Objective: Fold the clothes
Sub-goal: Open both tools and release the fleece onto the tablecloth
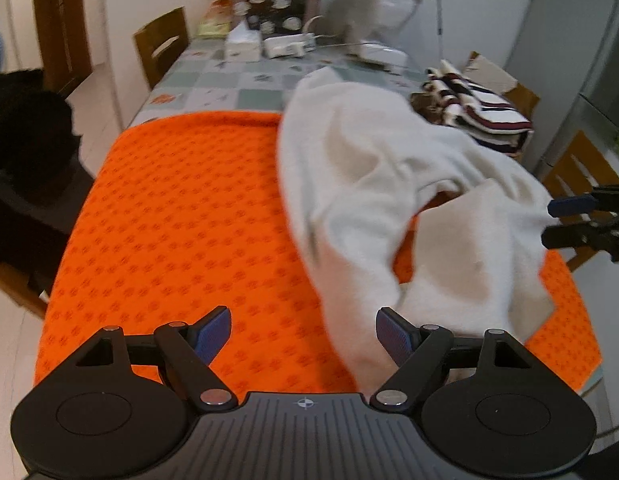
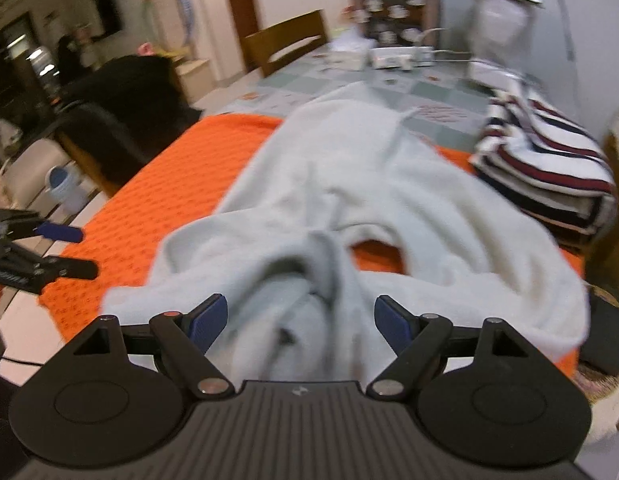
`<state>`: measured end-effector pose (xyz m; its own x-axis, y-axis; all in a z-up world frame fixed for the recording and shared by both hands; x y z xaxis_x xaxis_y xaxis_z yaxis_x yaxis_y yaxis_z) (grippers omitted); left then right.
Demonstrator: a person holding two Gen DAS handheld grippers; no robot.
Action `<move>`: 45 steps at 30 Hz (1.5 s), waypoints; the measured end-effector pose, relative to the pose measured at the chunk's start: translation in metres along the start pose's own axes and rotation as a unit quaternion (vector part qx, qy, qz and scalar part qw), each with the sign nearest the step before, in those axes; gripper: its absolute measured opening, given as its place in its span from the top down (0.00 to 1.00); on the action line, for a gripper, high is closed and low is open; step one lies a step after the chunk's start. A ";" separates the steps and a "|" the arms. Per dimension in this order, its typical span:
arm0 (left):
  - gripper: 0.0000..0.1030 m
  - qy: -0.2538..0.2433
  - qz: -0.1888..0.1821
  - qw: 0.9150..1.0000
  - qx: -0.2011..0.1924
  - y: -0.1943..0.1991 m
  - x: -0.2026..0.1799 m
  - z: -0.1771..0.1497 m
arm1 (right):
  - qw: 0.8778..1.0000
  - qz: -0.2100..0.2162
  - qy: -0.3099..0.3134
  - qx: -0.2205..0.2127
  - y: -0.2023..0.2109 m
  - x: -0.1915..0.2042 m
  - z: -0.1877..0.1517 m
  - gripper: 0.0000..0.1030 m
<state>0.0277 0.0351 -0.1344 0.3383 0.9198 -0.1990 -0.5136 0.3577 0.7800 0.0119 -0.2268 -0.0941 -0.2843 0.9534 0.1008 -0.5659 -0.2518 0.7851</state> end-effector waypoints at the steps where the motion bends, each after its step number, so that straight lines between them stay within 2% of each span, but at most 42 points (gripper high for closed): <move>1: 0.21 0.002 0.004 1.000 0.002 0.000 0.004 -0.002 | 1.000 0.007 0.005 0.002 -0.003 0.008 0.000 0.16; 6: 0.21 0.009 0.015 1.000 0.008 0.000 0.019 -0.013 | 0.999 0.038 0.009 0.019 -0.020 0.046 0.003 0.14; 11: 0.21 0.015 0.023 1.000 0.009 -0.001 0.032 -0.017 | 0.999 0.021 -0.030 0.036 -0.048 0.053 0.000 0.16; 12: 0.21 0.015 0.023 1.000 0.009 -0.002 0.035 -0.017 | 0.998 0.015 -0.041 0.038 -0.052 0.052 0.000 0.29; 13: 0.21 0.015 0.024 1.000 0.008 -0.002 0.037 -0.016 | 0.998 0.007 -0.051 0.038 -0.054 0.049 -0.001 0.53; 14: 0.21 0.015 0.024 1.000 0.007 -0.002 0.040 -0.014 | 0.997 0.000 -0.060 0.039 -0.056 0.045 -0.002 0.67; 15: 0.21 0.014 0.023 1.000 0.006 -0.003 0.042 -0.013 | 0.996 -0.001 -0.075 0.037 -0.054 0.040 -0.003 0.91; 16: 0.21 0.014 0.023 1.000 0.005 -0.004 0.045 -0.011 | 0.995 -0.003 -0.090 0.035 -0.051 0.034 -0.003 0.93; 21: 0.21 0.005 0.017 1.000 -0.001 -0.008 0.055 0.003 | 0.991 -0.052 -0.125 0.004 -0.013 -0.004 -0.007 0.95; 25: 0.21 0.003 -0.004 1.000 -0.001 -0.017 0.059 0.019 | 0.980 -0.128 -0.150 -0.015 0.033 -0.047 -0.017 0.96; 28: 0.21 0.011 -0.019 1.000 0.003 -0.028 0.059 0.033 | 0.966 -0.192 -0.172 -0.025 0.067 -0.087 -0.031 0.96; 32: 0.21 0.017 -0.028 0.999 0.002 -0.045 0.055 0.058 | 0.939 -0.266 -0.215 -0.025 0.100 -0.146 -0.055 0.96; 36: 0.20 0.032 -0.034 0.999 -0.003 -0.063 0.048 0.089 | 0.915 -0.328 -0.236 -0.016 0.114 -0.200 -0.077 0.99; 39: 0.20 0.043 -0.035 0.998 -0.009 -0.074 0.042 0.115 | 0.912 -0.317 -0.260 -0.018 0.118 -0.228 -0.083 0.99; 41: 0.19 0.042 -0.031 0.999 -0.016 -0.082 0.036 0.134 | 0.917 -0.303 -0.259 -0.021 0.115 -0.239 -0.079 0.98; 45: 0.18 0.029 -0.017 0.999 -0.023 -0.097 0.028 0.163 | 0.930 -0.272 -0.244 -0.024 0.093 -0.245 -0.059 0.84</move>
Point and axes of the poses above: each gripper's, at about its wrist camera, not at the fingertips, and y roughly against the way its jaws point, x to its left, z to its top, the point moved 8 cm from there along -y, roughly the way its jaws point, and after that the axes turned 5 degrees about -z, right-handed, at the moved point
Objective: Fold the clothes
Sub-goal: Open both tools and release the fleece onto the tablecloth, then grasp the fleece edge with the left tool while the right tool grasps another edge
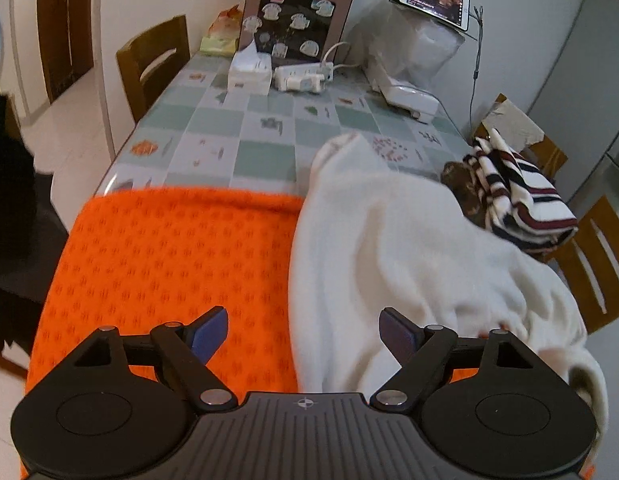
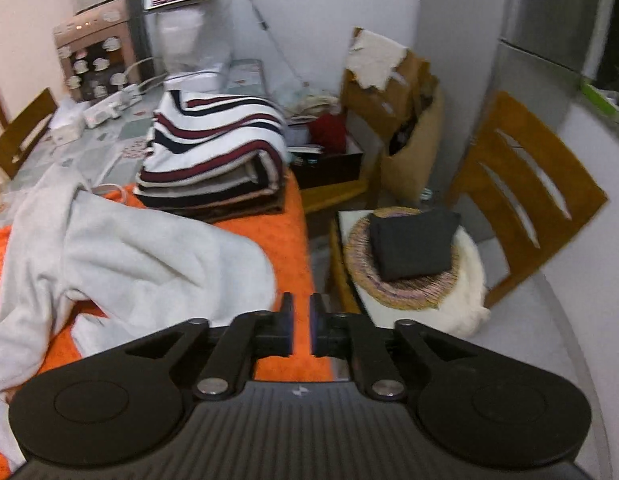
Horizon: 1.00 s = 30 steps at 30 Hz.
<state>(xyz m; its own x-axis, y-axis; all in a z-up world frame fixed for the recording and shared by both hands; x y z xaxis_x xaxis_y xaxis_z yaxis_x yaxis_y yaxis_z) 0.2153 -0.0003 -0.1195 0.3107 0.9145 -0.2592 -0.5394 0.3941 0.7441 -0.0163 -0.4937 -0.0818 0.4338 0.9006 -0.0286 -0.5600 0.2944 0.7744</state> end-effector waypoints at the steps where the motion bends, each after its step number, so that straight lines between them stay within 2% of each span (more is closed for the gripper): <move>1: 0.18 -0.001 0.003 1.000 0.000 -0.004 -0.001 0.005 | 1.000 0.011 0.004 0.000 -0.006 0.005 0.004 0.78; 5: 0.17 0.005 0.008 1.000 0.004 -0.017 0.002 0.019 | 0.998 0.055 0.022 0.005 -0.029 0.040 0.021 0.61; 10: 0.15 0.014 0.003 1.000 0.009 -0.037 0.009 0.037 | 0.992 0.111 0.057 0.011 -0.054 0.096 0.037 0.33; 15: 0.11 0.012 -0.015 1.000 0.019 -0.067 0.007 0.062 | 0.984 0.156 0.091 0.012 -0.075 0.157 0.052 0.18; 23: 0.08 -0.006 -0.041 0.999 0.035 -0.132 -0.004 0.107 | 0.972 0.182 0.143 0.032 -0.129 0.225 0.061 0.15; 30: 0.08 0.002 -0.064 0.996 0.062 -0.190 -0.010 0.132 | 0.967 0.163 0.193 0.044 -0.167 0.242 0.056 0.14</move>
Point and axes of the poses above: each gripper's, at about its wrist camera, not at the fingertips, and y roughly against the way its jaws point, x to its left, z to its top, the point moved 8 cm from there along -y, roughly the way its jaws point, and after that the axes turned 5 degrees about -z, right-handed, at the moved point
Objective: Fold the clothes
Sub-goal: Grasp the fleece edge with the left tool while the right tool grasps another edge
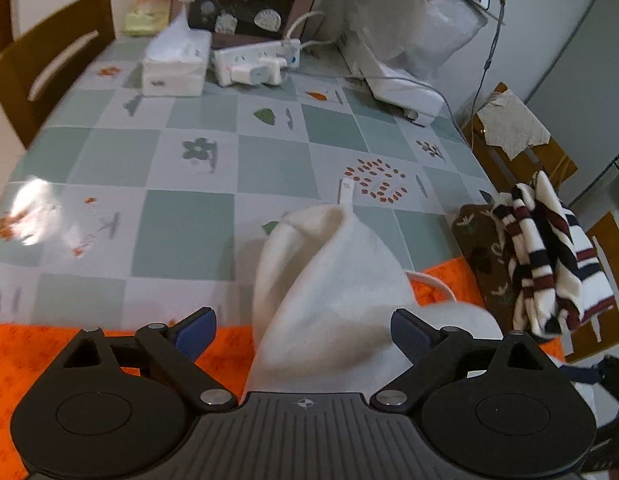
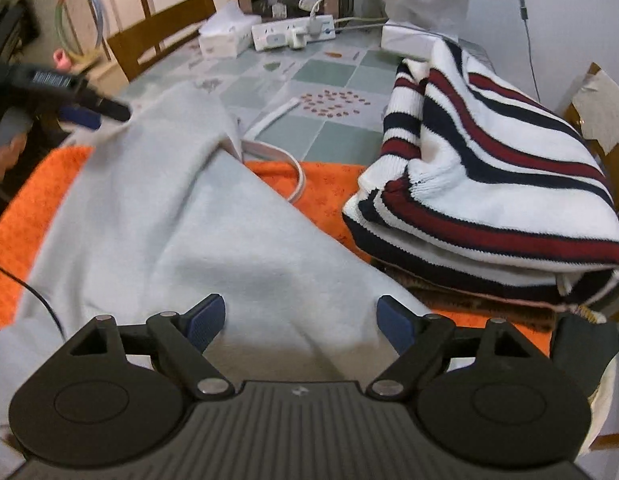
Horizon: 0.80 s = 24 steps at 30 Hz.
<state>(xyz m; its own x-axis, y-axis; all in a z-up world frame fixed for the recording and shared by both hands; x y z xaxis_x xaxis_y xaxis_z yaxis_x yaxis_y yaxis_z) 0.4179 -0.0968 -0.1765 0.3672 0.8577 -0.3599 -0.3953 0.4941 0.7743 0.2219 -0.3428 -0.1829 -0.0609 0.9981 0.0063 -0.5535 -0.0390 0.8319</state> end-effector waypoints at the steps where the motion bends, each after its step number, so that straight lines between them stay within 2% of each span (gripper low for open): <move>1: 0.08 0.000 -0.004 1.000 0.004 -0.007 0.000 0.003 | 1.000 0.000 0.003 0.003 -0.004 -0.002 -0.001 0.13; 6: 0.10 0.004 -0.021 0.999 0.035 -0.039 0.001 0.009 | 1.000 -0.001 0.003 0.015 -0.019 -0.014 -0.005 0.09; 10: 0.23 0.007 -0.015 0.998 0.060 -0.061 0.007 0.003 | 0.999 -0.003 -0.019 0.028 -0.033 -0.026 -0.012 0.06; 12: 0.28 0.016 -0.015 0.998 0.055 -0.064 0.009 0.000 | 0.999 0.008 -0.027 0.035 -0.039 -0.027 -0.017 0.07; 14: 0.39 0.016 -0.017 0.999 0.040 -0.061 0.009 0.000 | 0.999 0.018 -0.029 0.035 -0.042 -0.025 -0.018 0.19; 16: 0.50 0.017 -0.014 0.999 0.029 -0.057 0.007 0.001 | 0.998 0.034 -0.033 0.034 -0.041 -0.020 -0.017 0.47; 17: 0.54 0.019 -0.014 0.999 0.025 -0.054 0.007 0.002 | 0.998 0.040 -0.033 0.034 -0.040 -0.018 -0.017 0.52; 19: 0.69 0.028 -0.013 0.999 0.016 -0.048 0.008 0.004 | 0.999 0.038 -0.025 0.031 -0.037 -0.013 -0.016 0.75; 21: 0.76 0.042 -0.008 0.999 0.007 -0.040 0.009 0.005 | 0.999 0.028 -0.021 0.029 -0.031 -0.009 -0.015 0.87; 24: 0.79 0.059 0.005 0.998 -0.014 -0.020 0.012 0.004 | 0.999 0.018 -0.030 0.015 -0.018 -0.008 -0.011 0.90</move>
Point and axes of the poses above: each gripper's, at about its wrist camera, not at the fingertips, and y roughly against the way its jaws point, x to its left, z to its top, the point moved 8 cm from there along -y, roughly the way its jaws point, and after that the axes turned 5 degrees about -z, right-handed, at the moved point
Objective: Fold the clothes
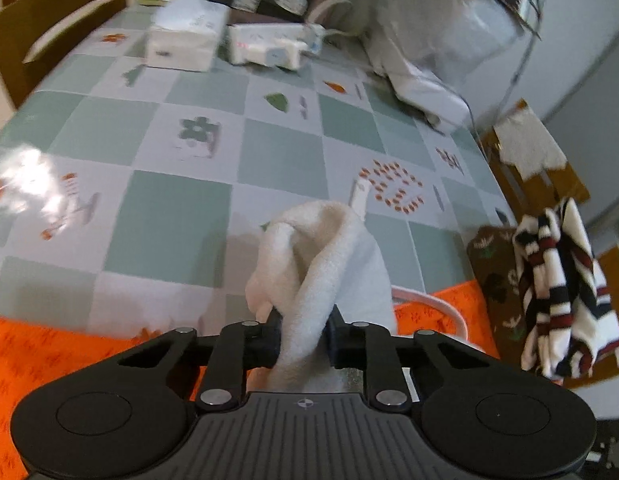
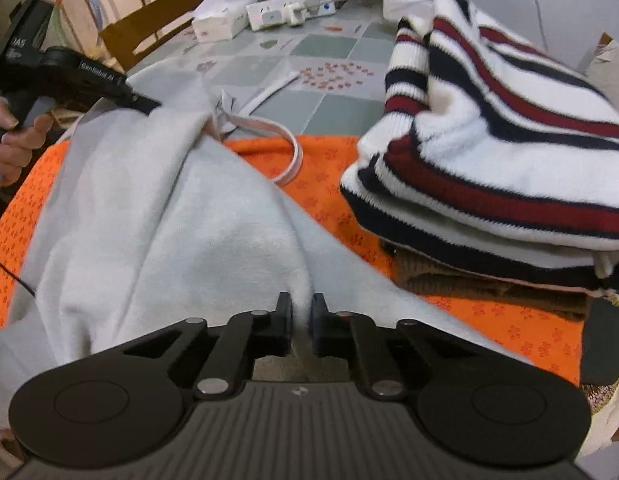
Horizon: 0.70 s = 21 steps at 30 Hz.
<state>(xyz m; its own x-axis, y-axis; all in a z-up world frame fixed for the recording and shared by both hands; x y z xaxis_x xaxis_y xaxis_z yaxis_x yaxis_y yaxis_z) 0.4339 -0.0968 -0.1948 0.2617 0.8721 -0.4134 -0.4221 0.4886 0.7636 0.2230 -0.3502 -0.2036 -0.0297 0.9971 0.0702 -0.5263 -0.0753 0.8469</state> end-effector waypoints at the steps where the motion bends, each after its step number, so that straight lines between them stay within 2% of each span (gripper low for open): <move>1: 0.80 0.003 0.004 1.000 -0.009 0.008 0.001 0.000 | 1.000 -0.003 -0.004 -0.006 0.006 0.000 0.002 0.90; 6: 0.82 0.000 0.028 0.997 -0.070 0.069 0.001 -0.008 | 0.999 -0.011 -0.015 -0.042 0.041 0.001 0.011 0.91; 10: 0.84 0.023 0.047 0.992 -0.112 0.130 0.008 -0.025 | 0.998 -0.003 -0.006 -0.066 0.068 0.011 0.022 0.91; 16: 0.85 0.077 0.078 0.979 -0.170 0.230 0.026 -0.068 | 0.994 0.024 0.037 -0.096 0.090 0.049 0.049 0.91; 21: 0.85 0.121 0.114 0.967 -0.191 0.299 0.044 -0.111 | 0.987 0.063 0.088 -0.120 0.105 0.097 0.073 0.91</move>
<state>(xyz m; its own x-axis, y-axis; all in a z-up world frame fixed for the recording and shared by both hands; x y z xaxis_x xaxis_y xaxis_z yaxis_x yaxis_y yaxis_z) 0.2227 0.0906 -0.0396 -0.0676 0.9158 -0.3959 -0.7475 0.2164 0.6281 0.2274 -0.2624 -0.0697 -0.2439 0.9681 0.0568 -0.6940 -0.2151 0.6870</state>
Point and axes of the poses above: each gripper's, at about its wrist camera, not at the fingertips, and y roughly against the way its jaws point, x to its left, z to its top, the point moved 8 cm from there along -y, roughly the way its jaws point, and after that the axes turned 5 degrees about -z, right-handed, at the moved point
